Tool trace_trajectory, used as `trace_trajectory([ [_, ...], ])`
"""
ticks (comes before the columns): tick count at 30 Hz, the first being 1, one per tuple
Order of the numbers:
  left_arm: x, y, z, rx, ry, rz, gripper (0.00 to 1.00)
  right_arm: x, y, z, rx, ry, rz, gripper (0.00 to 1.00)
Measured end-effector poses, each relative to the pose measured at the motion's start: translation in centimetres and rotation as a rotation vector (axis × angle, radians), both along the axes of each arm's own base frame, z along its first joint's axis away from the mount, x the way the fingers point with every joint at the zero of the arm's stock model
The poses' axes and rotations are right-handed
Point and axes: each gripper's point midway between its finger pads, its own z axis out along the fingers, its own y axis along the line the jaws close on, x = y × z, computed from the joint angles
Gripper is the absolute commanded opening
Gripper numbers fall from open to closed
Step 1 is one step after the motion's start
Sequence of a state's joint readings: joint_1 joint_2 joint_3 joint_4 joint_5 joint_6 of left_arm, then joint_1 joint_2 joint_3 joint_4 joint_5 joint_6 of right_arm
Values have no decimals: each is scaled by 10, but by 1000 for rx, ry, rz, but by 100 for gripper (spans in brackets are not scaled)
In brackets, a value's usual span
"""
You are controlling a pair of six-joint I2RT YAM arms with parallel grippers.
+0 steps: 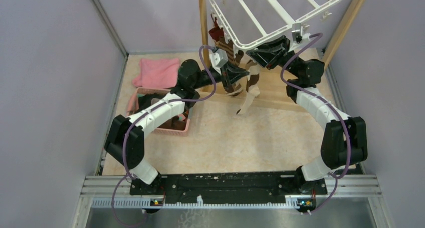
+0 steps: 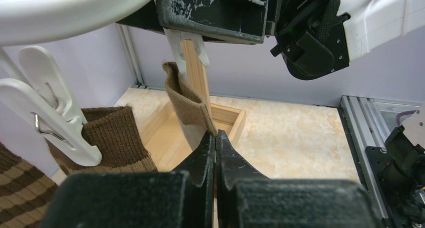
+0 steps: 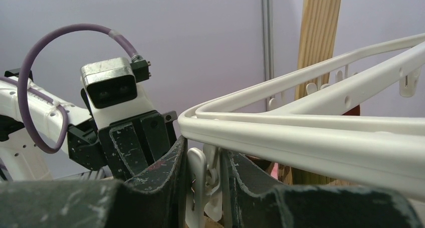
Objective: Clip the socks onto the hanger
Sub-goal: Clamp the sock onto the hanger.
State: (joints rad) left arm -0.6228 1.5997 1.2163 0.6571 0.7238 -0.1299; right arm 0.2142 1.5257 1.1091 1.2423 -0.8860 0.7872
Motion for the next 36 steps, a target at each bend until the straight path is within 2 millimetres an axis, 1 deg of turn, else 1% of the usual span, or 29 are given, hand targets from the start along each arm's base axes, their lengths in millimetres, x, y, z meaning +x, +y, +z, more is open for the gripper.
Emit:
trace_trajectory([
  [12,2,-2,0,-3,29,-2,0,-1,0,0,0,-4,3,0],
  [18,3,-2,6,-16,32,-1,0,-2,0,0,0,-1,9,0],
  [28,2,-2,10,-36,59,-3,0,-3,1,0,1,2,15,0],
  [36,-1,-2,18,-71,80,-18,0,-4,0,1,3,-4,16,0],
])
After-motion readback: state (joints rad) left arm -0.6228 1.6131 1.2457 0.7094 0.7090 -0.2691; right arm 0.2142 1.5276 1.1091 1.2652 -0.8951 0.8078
